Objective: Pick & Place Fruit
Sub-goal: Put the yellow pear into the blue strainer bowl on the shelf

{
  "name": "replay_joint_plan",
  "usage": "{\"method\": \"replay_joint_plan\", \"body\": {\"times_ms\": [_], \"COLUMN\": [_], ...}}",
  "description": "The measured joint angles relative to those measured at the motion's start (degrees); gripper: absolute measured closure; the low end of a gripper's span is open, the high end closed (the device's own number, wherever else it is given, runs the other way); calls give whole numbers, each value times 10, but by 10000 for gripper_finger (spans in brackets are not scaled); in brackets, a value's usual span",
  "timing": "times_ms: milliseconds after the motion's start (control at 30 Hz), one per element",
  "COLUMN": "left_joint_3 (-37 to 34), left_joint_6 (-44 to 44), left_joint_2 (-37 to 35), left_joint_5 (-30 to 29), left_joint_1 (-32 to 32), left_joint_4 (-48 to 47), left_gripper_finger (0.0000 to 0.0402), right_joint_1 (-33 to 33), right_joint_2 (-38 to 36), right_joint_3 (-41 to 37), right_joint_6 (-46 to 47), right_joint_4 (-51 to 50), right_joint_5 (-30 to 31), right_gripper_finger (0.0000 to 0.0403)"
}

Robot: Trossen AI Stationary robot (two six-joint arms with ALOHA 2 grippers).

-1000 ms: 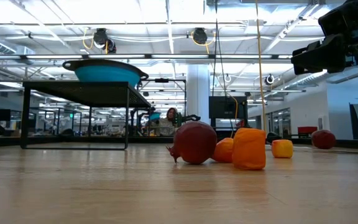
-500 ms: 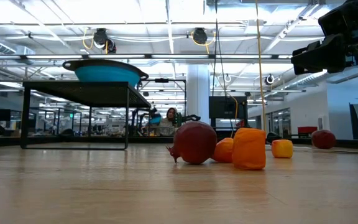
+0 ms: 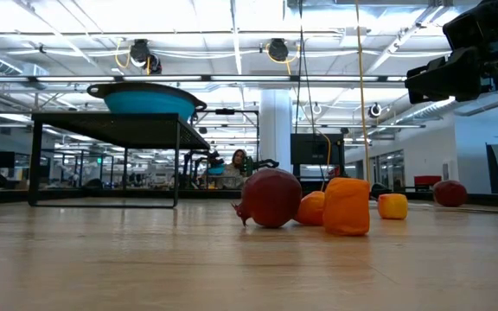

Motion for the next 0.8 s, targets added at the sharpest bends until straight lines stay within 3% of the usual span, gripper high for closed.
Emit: {"method": "replay_joint_plan", "body": {"times_ms": [100,467,600,800], "left_joint_3": [0,0,0,0], "left_joint_6": [-85,-354,-358,-262], "left_joint_2": [2,2,2,0], "left_joint_5": [9,-44,-88,-166], "left_joint_1": [8,69,88,102], "left_joint_4": [-85,-341,-384,-394], "left_gripper_finger": [282,282,282,282], "right_joint_1": [0,0,0,0], "right_joint_2": [0,0,0,0], "right_joint_3": [0,0,0,0], "right_joint_6": [0,0,0,0], "right_joint_4": [0,0,0,0], "right_joint_5": [0,0,0,0], "right_gripper_finger": [403,403,403,403]}}
